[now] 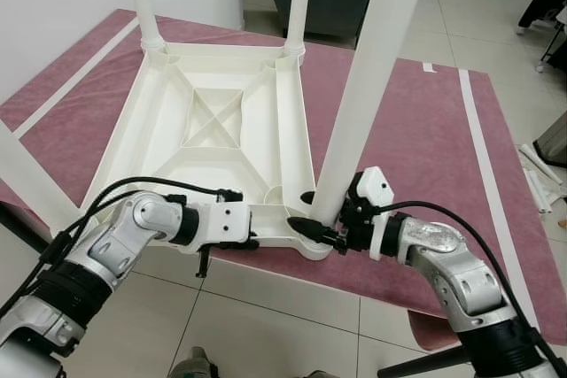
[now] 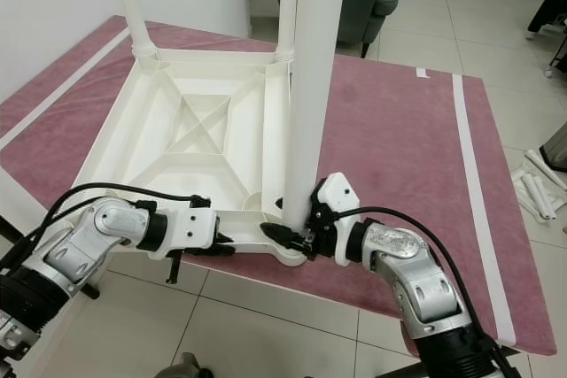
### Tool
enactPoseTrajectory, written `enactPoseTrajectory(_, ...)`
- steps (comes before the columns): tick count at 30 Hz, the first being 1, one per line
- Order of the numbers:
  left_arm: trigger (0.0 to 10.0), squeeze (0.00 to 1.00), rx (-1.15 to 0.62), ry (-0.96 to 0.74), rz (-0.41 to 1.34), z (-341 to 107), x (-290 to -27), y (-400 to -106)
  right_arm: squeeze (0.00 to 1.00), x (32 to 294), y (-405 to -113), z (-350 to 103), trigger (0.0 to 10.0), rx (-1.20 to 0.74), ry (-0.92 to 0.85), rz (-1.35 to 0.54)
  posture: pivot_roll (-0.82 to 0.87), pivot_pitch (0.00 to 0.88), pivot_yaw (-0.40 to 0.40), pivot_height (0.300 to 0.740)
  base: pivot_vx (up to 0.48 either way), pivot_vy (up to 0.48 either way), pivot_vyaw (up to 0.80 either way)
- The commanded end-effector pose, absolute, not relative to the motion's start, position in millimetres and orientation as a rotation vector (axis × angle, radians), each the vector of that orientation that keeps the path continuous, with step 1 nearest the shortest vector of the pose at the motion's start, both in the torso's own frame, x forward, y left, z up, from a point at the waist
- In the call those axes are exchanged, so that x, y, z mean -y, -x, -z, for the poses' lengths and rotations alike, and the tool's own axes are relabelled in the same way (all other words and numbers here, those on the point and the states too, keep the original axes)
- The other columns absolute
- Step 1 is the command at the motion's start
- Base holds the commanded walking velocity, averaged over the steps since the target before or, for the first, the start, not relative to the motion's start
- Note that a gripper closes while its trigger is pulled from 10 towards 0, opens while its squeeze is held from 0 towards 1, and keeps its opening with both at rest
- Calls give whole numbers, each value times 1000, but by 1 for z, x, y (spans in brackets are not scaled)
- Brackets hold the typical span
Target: Building children table
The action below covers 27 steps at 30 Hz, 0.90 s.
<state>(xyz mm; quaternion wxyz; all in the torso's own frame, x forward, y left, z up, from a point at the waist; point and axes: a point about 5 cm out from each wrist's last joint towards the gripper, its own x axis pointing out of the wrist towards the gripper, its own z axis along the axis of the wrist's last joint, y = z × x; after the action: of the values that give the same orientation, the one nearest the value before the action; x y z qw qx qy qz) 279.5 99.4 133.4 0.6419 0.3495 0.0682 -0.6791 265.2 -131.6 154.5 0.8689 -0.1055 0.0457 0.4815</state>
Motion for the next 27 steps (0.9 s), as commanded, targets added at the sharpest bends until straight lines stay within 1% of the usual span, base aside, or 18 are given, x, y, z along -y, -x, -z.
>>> enactPoseTrajectory(1, 10000, 0, -72, -756, 1602, -140, -79, -273, 0, 125, -269, -140, 0, -152, 214, -923, 122, 40, -10, 740, 0, 0, 0)
enactPoseTrajectory(2, 10000, 0, -75, -735, 1587, -141, -78, -274, 0, 125, -272, -137, 0, -157, 217, -875, 122, 40, -10, 740, 0, 0, 0)
enactPoseTrajectory(5, 10000, 0, -76, -711, 1551, -142, -76, -278, 0, 125, -275, -134, 0, -154, 219, -819, 122, 42, -11, 740, 0, 0, 0)
enactPoseTrajectory(7, 10000, 0, -82, -727, 1544, -140, -76, -279, 0, 123, -275, -133, 0, -142, 192, -782, 123, 43, -11, 740, 0, 0, 0)
enactPoseTrajectory(8, 10000, 553, -84, -734, 1549, -139, -76, -279, 0, 121, -274, -133, 0, -139, 177, -771, 122, 43, -9, 740, 0, 0, 0)
enactPoseTrajectory(11, 10000, 553, -86, -738, 1553, -139, -77, -279, 0, 120, -274, -133, 0, -137, 168, -765, 122, 43, -9, 740, 0, 0, 0)
enactPoseTrajectory(12, 10000, 1000, -84, -750, 1541, -139, -77, -281, 0, 120, -273, -134, 0, -133, 164, -771, 118, 42, -5, 740, 0, 0, 0)
enactPoseTrajectory(14, 10000, 1000, -83, -759, 1532, -139, -78, -282, 0, 120, -273, -135, 0, -131, 162, -776, 118, 42, -5, 740, 0, 0, 0)
enactPoseTrajectory(15, 10000, 0, -87, -754, 1525, -141, -79, -284, 0, 121, -274, -136, 0, -128, 165, -777, 118, 41, -4, 740, 0, 0, 0)
enactPoseTrajectory(20, 10000, 0, -75, -678, 1489, -149, -78, -287, 0, 123, -276, -133, 0, -140, 182, -741, 119, 39, -4, 740, 0, 0, 0)
enactPoseTrajectory(24, 10000, 0, -77, -559, 1298, -153, -81, -298, 0, 123, -283, -123, 0, -168, 171, -570, 122, 42, -4, 740, 0, 0, 0)
enactPoseTrajectory(25, 10000, 0, -77, -559, 1298, -153, -81, -298, 0, 123, -283, -123, 0, -168, 171, -570, 122, 42, -4, 740, 0, 0, 0)
enactPoseTrajectory(27, 10000, 0, -87, -530, 1231, -152, -85, -302, 0, 124, -286, -122, 0, -159, 154, -486, 123, 44, -4, 740, 0, 0, 0)
